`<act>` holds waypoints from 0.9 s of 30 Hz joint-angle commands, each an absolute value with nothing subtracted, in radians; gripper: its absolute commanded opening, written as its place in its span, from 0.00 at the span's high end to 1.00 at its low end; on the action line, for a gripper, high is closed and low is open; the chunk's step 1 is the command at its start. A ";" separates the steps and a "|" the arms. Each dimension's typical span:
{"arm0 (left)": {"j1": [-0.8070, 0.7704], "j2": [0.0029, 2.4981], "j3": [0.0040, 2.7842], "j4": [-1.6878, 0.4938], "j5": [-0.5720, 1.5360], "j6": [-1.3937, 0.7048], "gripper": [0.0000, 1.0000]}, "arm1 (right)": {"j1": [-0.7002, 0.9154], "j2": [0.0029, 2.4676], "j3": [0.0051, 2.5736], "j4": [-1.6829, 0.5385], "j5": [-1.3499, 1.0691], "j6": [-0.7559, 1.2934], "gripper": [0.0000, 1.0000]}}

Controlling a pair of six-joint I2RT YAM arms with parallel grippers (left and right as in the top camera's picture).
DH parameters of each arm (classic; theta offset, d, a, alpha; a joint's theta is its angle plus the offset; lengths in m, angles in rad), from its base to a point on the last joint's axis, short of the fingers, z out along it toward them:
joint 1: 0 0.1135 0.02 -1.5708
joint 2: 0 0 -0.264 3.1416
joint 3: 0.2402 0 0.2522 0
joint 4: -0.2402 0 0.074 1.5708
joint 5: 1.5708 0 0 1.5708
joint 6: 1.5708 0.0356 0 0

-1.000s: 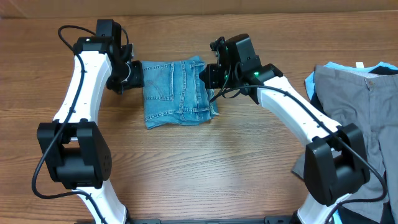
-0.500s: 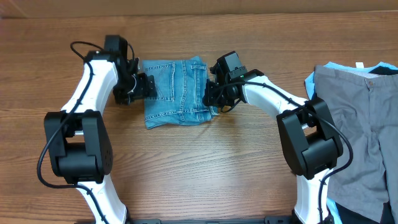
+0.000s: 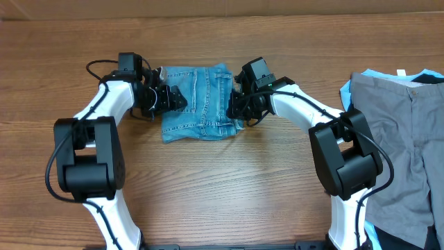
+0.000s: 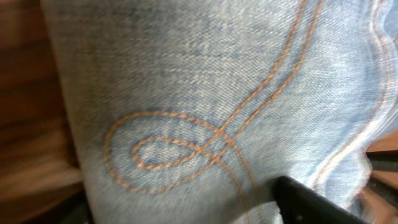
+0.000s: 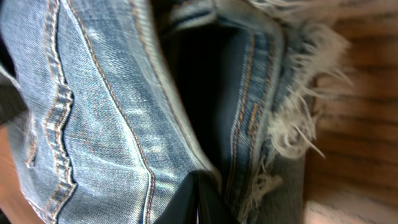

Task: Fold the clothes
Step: 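Carry the bundle to the upper-left table corner with the left gripper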

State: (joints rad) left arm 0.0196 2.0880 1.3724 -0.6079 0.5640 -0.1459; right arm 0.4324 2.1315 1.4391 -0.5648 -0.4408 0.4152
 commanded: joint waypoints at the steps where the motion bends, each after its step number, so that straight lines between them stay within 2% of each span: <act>1: 0.005 2.221 1.324 -0.605 0.827 -0.107 0.55 | 0.439 2.155 1.424 -0.586 -0.420 0.419 0.95; 2: 0.006 2.223 1.324 -0.604 0.837 -0.107 0.70 | 0.439 2.155 1.424 -0.590 -0.420 0.419 0.95; 5: 0.007 2.217 1.327 -0.605 0.842 -0.108 0.96 | 0.439 2.151 1.428 -0.620 -0.419 0.412 0.96; 14: 0.091 2.070 1.413 -0.696 0.866 -0.142 0.95 | 0.395 1.941 1.492 -0.821 -0.352 0.334 0.96; 19: 0.224 1.962 1.499 -0.623 0.830 -0.315 0.96 | 0.360 1.772 1.532 -0.928 -0.337 0.309 0.96; 27: 0.433 1.988 1.528 -0.483 0.567 -0.625 0.96 | 0.359 1.661 1.532 -1.031 -0.337 0.306 0.96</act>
State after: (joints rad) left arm 0.3866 1.9949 1.5177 -0.4999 0.6685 -0.4515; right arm 0.3542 1.6615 1.5238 -1.0130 -0.3489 0.3180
